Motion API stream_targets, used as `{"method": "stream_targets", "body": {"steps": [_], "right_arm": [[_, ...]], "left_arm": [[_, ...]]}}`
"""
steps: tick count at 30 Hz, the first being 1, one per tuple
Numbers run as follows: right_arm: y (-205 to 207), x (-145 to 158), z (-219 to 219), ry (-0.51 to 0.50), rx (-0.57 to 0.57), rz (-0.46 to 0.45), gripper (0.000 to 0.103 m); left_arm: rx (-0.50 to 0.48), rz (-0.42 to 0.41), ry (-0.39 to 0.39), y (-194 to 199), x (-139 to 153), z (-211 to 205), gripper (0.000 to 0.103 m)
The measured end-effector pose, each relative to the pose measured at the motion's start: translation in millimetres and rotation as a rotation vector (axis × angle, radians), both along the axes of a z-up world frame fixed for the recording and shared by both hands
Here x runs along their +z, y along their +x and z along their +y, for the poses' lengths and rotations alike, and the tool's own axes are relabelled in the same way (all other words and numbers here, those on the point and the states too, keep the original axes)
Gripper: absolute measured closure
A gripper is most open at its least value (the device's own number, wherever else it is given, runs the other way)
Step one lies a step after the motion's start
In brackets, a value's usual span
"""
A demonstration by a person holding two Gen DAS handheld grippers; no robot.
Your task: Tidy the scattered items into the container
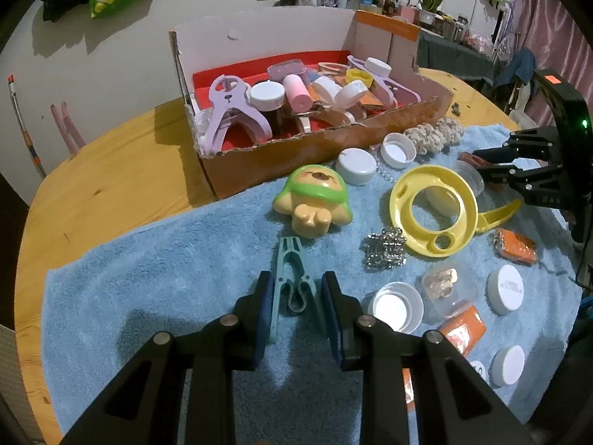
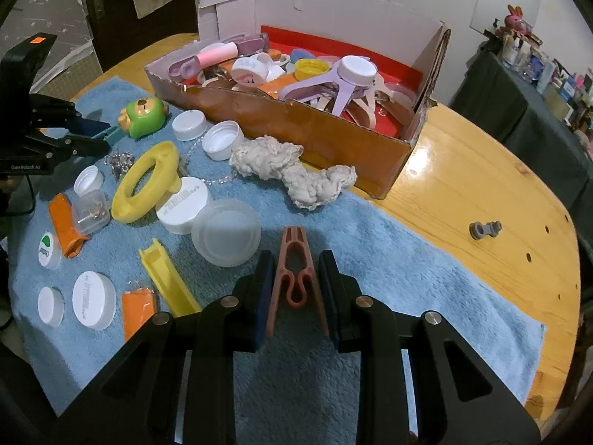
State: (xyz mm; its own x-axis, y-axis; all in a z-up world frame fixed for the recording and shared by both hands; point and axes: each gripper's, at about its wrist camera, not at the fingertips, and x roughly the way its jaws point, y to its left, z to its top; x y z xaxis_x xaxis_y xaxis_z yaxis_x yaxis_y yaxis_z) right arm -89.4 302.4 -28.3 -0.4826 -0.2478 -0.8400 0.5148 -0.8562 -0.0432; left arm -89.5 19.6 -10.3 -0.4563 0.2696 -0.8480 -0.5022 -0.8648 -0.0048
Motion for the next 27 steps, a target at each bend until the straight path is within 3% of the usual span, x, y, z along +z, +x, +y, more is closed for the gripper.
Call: {"method": "stream_targets", "body": {"steps": [21,27], "right_arm": [[2,1,-4,0.017,-0.022,0.01,0.079],[3,7,0,-0.005,-0.042,0.027,0.079]], "left_arm": [[0.02,-0.009,0.015,3,-3,1,0.075],[0.034,0.032,0.015,7,7,0,0.075]]}}
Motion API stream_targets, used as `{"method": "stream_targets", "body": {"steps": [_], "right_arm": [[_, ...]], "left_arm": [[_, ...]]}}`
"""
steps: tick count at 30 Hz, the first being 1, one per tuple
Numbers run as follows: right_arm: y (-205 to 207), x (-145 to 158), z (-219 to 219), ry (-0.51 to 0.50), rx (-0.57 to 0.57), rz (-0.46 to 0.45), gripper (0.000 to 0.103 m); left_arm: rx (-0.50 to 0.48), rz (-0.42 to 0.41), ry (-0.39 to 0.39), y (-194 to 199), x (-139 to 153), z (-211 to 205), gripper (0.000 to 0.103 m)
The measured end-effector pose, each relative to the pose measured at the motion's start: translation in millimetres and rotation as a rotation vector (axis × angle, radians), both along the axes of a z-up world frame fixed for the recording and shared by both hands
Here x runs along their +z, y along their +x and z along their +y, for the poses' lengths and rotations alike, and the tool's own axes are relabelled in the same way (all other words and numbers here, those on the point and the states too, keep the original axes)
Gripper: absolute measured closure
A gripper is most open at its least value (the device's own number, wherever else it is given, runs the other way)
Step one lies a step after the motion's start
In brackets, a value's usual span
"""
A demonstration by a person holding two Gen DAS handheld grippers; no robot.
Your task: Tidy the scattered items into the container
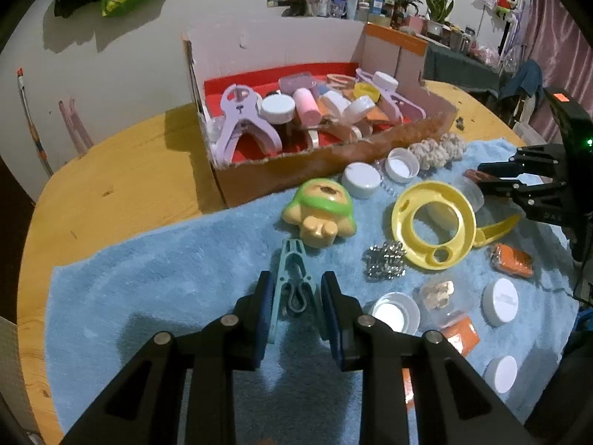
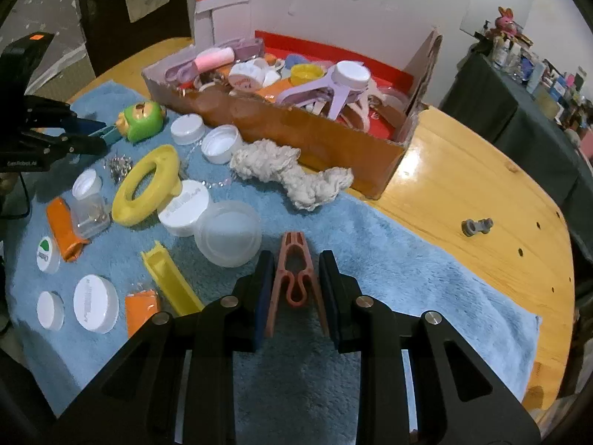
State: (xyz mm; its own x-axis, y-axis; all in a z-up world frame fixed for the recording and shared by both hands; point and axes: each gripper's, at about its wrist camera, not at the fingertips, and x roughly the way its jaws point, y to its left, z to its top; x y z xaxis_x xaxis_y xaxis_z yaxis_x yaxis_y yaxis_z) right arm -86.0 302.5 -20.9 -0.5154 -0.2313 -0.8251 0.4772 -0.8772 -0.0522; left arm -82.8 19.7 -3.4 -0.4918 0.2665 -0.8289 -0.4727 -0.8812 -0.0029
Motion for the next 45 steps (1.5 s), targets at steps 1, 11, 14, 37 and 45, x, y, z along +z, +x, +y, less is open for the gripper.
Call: {"method": "stream_targets", "body": {"steps": [1,11,14,37,45], "right_arm": [[0,1,1,-0.002,-0.003,0.003,0.079],[1,1,0,0.011,-0.006,-0.001,0.079],[2,-2,-2,0.016,-0.006,-0.015,0.079],[6,-2,-6,0.158,0.036,-0.131,0.078],[6,-2,-7,0.199,0.054,-0.184,0.077]], "left_arm": [[0.002,0.005,-0.001,1,1,0,0.075],[-0.005,0.012,-0.012,1,5,-1,0.075],[-0.002,0.0,-0.013,-1,3,-1,0.075],[-0.079,-0.13,-0.159,-5,-7,6,0.037],[-0.088,-0.205,-0.151,-15,-12,3,0.037]]}}
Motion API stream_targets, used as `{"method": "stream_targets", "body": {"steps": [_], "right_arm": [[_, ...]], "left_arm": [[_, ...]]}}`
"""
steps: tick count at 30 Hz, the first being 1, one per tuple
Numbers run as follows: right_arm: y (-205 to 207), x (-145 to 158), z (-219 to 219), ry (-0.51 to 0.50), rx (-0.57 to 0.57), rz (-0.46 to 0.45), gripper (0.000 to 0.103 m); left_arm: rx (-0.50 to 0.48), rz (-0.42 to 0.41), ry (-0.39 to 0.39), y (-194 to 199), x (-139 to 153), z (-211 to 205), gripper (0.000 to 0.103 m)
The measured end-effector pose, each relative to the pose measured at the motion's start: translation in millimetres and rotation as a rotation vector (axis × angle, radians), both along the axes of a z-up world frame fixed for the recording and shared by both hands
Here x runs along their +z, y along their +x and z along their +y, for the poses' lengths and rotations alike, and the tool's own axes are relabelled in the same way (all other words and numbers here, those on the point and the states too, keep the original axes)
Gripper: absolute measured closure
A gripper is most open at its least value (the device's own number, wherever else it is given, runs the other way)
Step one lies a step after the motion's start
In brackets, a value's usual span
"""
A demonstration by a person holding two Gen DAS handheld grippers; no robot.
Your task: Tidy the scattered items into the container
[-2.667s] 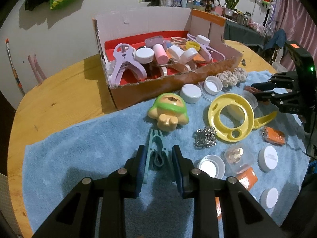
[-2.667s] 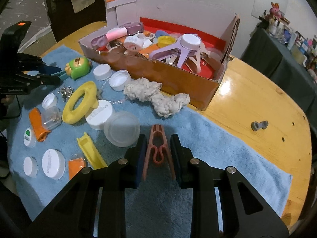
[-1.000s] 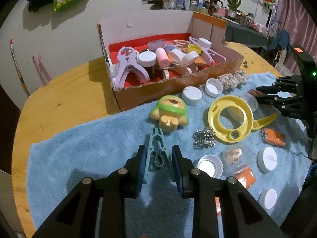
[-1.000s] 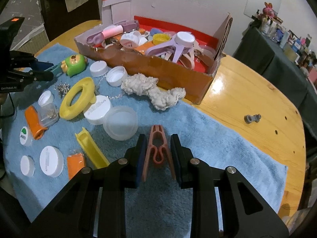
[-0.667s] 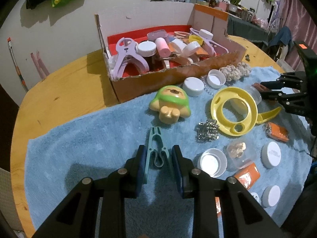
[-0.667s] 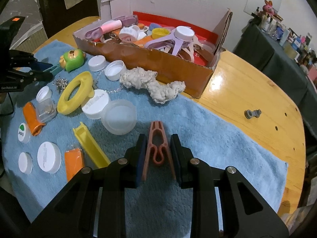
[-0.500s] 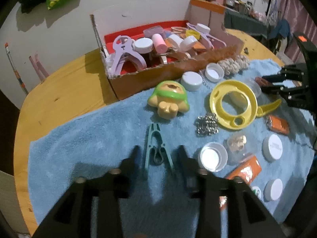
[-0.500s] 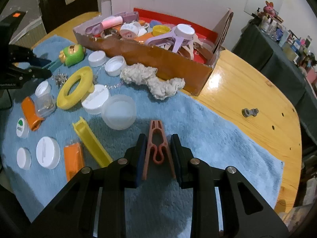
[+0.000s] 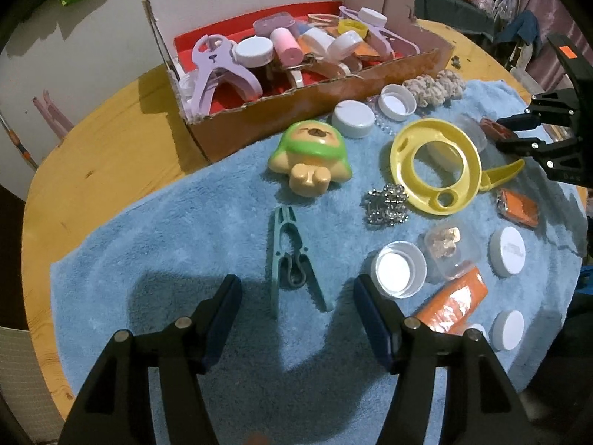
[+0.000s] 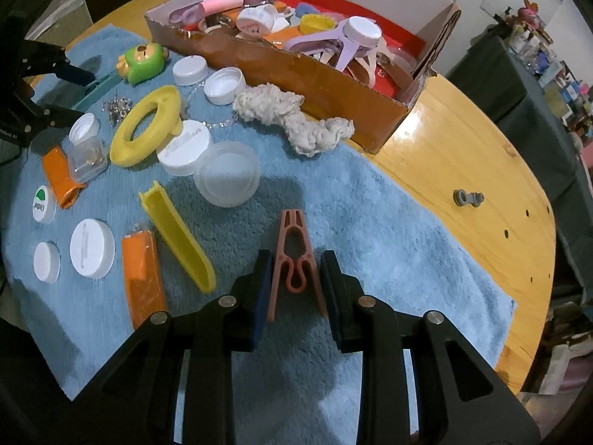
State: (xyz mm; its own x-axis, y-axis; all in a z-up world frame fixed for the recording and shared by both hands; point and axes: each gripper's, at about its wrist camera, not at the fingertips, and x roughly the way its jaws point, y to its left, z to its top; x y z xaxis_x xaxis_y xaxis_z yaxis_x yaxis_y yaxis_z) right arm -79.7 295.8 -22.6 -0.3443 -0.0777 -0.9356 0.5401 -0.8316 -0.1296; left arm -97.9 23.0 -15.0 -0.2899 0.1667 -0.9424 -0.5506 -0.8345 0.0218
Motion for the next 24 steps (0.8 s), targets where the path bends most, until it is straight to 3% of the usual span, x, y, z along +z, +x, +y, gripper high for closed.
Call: {"method": "stream_targets", "body": {"steps": [12,18,24], "right_arm": [[3,-1,6,-0.018,-0.018,-0.035,0.075],[6,-2,15,-0.071,-0.051,-0.043,0.075],[11,-1,11,-0.046,-0.057,-0.033,0.076]], "left_arm": [[0.001,-0.016,0.021,-8,-1,1,0.039],[-0.005,-0.002,0.032,-6,0,-2,0.063],[-0.02,-0.003,0.031,-6,0,1,0.068]]}}
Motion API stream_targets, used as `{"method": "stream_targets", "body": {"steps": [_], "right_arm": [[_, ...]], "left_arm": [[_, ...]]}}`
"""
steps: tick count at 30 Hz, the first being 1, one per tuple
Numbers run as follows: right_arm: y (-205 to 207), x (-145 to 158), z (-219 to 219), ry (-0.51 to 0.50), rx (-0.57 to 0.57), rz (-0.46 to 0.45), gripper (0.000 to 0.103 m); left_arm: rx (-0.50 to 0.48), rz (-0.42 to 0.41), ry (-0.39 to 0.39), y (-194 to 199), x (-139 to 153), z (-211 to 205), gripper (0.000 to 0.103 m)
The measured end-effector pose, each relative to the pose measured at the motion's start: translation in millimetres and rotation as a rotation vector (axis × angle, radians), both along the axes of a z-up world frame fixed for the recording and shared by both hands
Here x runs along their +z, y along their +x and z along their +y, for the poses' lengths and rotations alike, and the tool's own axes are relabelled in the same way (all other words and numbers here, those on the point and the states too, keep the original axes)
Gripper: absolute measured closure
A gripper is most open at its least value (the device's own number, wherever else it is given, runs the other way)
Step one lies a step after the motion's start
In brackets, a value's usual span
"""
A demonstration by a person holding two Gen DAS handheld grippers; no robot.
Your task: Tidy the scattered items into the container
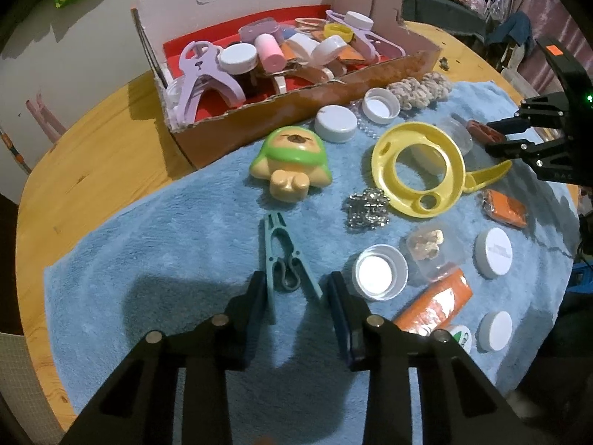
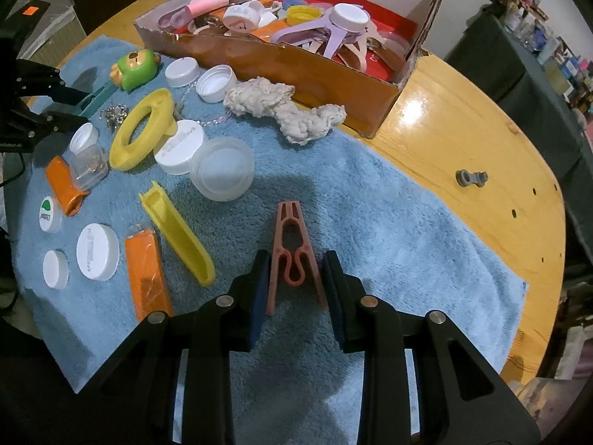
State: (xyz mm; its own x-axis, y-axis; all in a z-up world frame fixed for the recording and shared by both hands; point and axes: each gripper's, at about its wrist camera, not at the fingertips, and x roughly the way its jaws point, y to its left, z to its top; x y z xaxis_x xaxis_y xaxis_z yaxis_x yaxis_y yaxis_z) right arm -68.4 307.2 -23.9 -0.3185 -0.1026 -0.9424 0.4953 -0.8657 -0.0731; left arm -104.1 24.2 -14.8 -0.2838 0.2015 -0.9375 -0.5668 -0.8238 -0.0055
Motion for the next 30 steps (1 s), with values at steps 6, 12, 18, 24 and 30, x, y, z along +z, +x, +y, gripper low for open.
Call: {"method": "stream_targets", "body": {"steps": [6,12,18,24,30], "right_arm": [[7,3,1,-0.014,-0.006,0.015,0.076],[11,8,2,-0.024,-0.011,0.024,0.076],[16,13,2,-0.031,-0.007,0.04,0.076],[10,12,4,-0.022,-0.006,0.031,0.076],[1,6,0,-0.008,0.001,0.019,0.076]], "left_arm": [[0.003,0.02,0.012,7,5,0,0.069],[0.004,0.038,0.014,7,9,9,0.069],[0.015,0.043,0.023,8,13,5,0.069],[0.022,0.05,0.029,8,14,2,0.069],[0.009,0.05,0.023,9,13,6,0.069]]}}
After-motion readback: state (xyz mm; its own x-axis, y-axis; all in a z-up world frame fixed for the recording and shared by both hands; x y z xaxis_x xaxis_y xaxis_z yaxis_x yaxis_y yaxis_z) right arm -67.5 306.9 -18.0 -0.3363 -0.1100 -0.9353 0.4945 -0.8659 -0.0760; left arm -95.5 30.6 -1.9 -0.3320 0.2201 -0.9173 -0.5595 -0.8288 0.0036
